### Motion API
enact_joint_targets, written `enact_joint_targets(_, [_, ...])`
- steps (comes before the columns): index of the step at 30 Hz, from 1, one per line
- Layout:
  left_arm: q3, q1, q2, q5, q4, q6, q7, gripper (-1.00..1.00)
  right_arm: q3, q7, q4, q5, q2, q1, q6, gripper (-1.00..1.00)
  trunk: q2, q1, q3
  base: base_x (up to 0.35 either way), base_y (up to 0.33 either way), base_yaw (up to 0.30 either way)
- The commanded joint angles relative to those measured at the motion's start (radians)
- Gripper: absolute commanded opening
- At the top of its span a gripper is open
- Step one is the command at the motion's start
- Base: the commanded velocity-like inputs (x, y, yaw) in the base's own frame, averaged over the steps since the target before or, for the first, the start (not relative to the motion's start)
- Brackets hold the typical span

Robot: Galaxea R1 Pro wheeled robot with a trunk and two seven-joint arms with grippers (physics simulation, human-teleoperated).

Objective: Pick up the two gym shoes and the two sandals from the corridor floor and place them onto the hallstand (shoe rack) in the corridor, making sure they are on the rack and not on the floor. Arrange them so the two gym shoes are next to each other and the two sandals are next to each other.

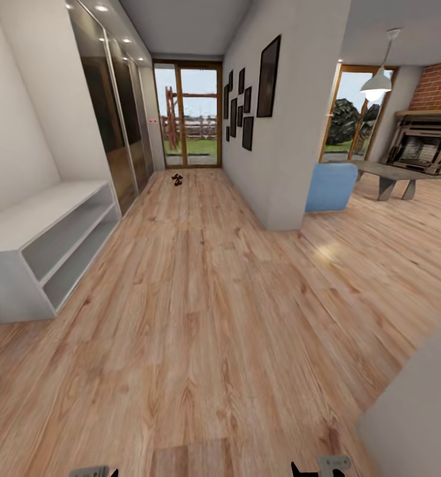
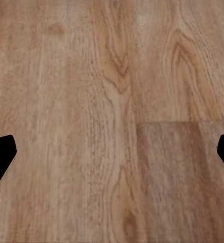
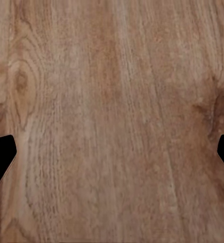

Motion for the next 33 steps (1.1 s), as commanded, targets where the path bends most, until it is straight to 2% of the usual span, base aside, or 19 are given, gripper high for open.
enact_joint_targets(1, [0.009,-0.001,-0.001,-0.009,0.001,-0.004,-0.006,1.0,0.007,0.005,0.001,-0.011,0.0,-0.001,-0.003,1.0,0.0,0.0,-0.001,0.338,0.0,0.0])
enact_joint_targets(15, [0.009,-0.001,-0.001,-0.008,0.001,-0.004,-0.005,1.0,0.007,0.005,0.001,-0.011,0.0,-0.001,-0.003,1.0,0.0,0.0,-0.001,0.338,0.013,0.0])
enact_joint_targets(33, [0.009,-0.001,-0.001,-0.007,0.001,-0.004,-0.005,1.0,0.007,0.005,0.001,-0.011,0.0,-0.001,-0.003,1.0,0.0,0.0,-0.001,0.337,0.1,0.0])
